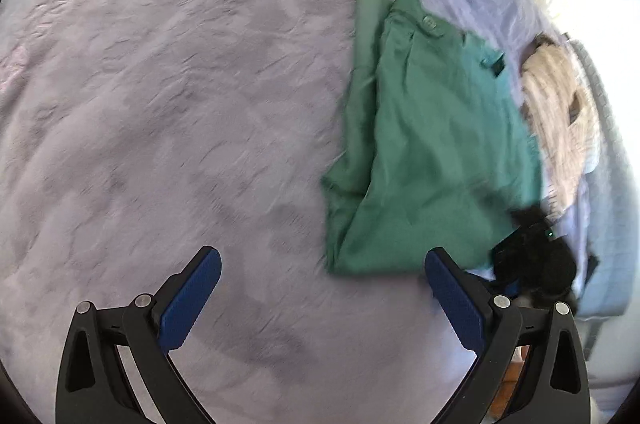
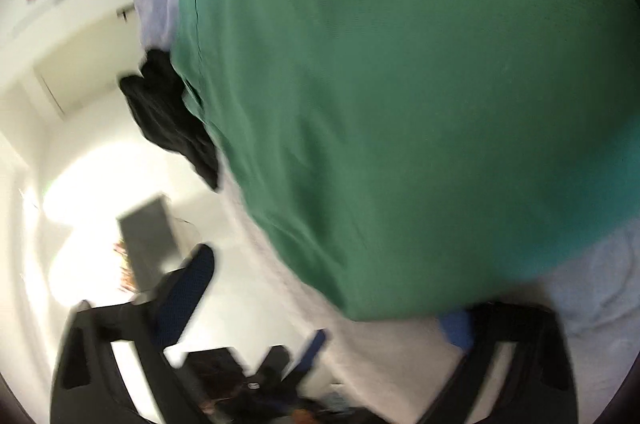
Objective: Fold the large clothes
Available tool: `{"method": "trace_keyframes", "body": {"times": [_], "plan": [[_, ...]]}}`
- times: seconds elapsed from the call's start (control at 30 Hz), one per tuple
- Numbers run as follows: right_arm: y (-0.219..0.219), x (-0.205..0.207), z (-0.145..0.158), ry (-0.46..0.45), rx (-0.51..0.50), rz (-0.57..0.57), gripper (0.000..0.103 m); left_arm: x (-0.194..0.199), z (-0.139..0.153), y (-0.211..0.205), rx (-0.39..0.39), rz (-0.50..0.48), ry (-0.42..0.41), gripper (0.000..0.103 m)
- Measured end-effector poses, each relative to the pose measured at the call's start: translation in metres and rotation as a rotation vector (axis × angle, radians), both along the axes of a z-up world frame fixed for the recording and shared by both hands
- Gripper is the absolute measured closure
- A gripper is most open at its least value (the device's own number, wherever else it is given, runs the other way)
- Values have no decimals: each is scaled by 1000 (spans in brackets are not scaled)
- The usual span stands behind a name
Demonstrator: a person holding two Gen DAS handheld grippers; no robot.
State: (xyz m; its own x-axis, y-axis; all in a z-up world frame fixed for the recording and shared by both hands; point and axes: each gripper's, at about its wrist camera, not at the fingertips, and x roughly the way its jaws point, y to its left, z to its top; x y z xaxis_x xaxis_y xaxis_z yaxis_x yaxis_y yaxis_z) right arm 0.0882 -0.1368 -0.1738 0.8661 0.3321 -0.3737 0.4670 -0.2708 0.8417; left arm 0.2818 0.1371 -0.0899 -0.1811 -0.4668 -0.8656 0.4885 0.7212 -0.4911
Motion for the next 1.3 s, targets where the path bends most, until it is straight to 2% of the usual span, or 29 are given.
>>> {"method": "trace_keyframes", "body": {"times": [0.03,0.07,0.17,0.27,0.37,0.43,0.5,0.53,0.57,0.6,0.67,0.77,0.83,0.9,0.97,1.03,1.1,1.17,1.2,1.3], "plan": [[-1,-1,0,7,6,12,90,3,-1,-4,-21,4,17,1],[-2,-3,1,27,-6,41,95,8,-2,-10,-49,6,46,1],[-6,-7,21,-40,-64,63,95,22,-12,-41,-135,-11,158,1],[-14,-5,44,-61,-135,104,95,33,-24,-75,-200,-45,238,1],[-17,0,58,-63,-181,152,95,36,-38,-109,-233,-77,320,1],[-16,-1,59,-58,-188,172,95,33,-46,-131,-223,-95,347,1],[-14,1,57,-48,-188,193,95,26,-49,-149,-192,-100,324,3],[-13,0,56,-40,-188,203,95,23,-49,-153,-172,-104,299,28],[-10,0,54,-21,-190,223,95,20,-49,-157,-141,-117,263,70],[-7,-1,53,20,-203,258,95,16,-50,-162,-110,-142,242,80],[-5,-1,56,70,-224,311,89,11,-46,-165,-85,-159,189,84],[-10,-12,69,128,-263,421,89,4,-28,-170,-83,-182,89,86],[-24,-24,88,156,-364,451,89,0,-12,-169,-104,-178,33,86],[-50,-40,114,238,-564,447,89,-2,2,-171,-111,-169,-14,86],[-72,-45,123,312,-686,444,93,-7,14,-174,-116,-163,-54,86],[-92,-43,116,379,-746,455,93,-12,27,-180,-125,-158,-88,88],[-107,-37,80,452,-721,513,97,-20,43,-186,-143,-158,-111,88],[-112,-35,48,455,-636,545,101,-36,62,-201,-161,-179,-140,88],[-114,-36,40,440,-622,533,101,-47,71,-211,-162,-197,-168,88],[-115,-39,46,396,-612,559,101,-81,102,-244,-165,-263,-257,88]]}}
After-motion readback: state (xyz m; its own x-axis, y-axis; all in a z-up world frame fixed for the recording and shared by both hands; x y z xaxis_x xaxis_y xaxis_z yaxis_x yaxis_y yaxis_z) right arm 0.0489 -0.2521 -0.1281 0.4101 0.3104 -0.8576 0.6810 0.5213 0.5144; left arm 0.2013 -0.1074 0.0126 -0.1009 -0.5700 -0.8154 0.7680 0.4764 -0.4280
